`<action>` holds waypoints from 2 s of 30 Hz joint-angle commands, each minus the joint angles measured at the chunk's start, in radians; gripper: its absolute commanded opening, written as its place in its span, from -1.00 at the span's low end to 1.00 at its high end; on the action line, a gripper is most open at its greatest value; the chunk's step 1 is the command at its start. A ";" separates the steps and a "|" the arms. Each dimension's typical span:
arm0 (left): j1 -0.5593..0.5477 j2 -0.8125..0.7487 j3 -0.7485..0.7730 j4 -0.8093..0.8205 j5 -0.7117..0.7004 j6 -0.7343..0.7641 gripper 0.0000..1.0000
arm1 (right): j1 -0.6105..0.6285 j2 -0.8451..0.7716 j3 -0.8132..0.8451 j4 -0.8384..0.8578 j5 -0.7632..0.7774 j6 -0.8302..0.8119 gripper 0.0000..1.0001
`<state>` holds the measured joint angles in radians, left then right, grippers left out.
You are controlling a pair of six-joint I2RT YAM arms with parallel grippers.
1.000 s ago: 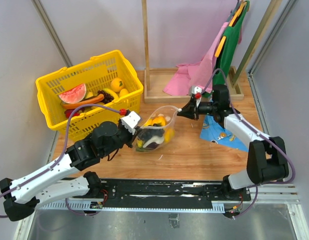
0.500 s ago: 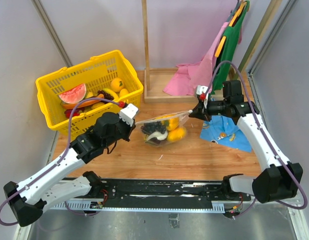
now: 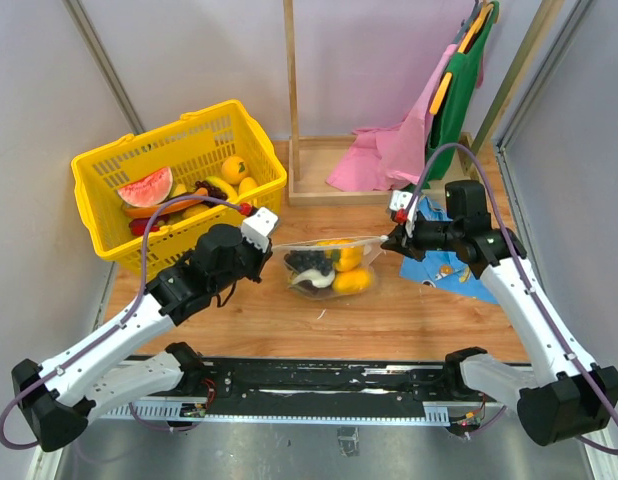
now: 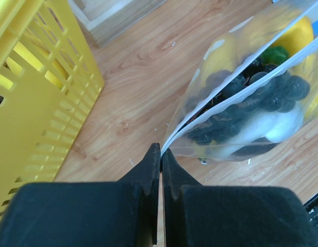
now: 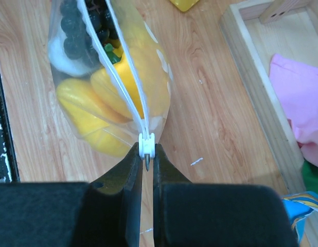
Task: Place the food in the zip-top bag and seal the zipper
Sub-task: Adjust the zipper food storage bag at the center of the board.
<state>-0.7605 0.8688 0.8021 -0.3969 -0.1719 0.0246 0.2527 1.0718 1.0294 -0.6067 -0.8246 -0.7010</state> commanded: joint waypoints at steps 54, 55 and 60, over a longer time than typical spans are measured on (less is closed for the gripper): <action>-0.030 0.328 0.191 0.337 0.590 0.122 -0.99 | 0.109 -0.050 -0.056 0.099 0.075 -0.014 -0.71; -0.030 0.326 0.188 0.339 0.589 0.121 -0.99 | 0.109 -0.053 -0.073 0.120 0.075 -0.008 -0.68; -0.030 0.310 0.170 0.346 0.592 0.121 -0.99 | 0.089 -0.072 -0.120 0.190 0.026 0.002 -0.88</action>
<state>-0.7868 1.2129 0.9897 -0.1051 0.3958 0.1421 0.3485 1.0279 0.9306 -0.5041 -0.7315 -0.7044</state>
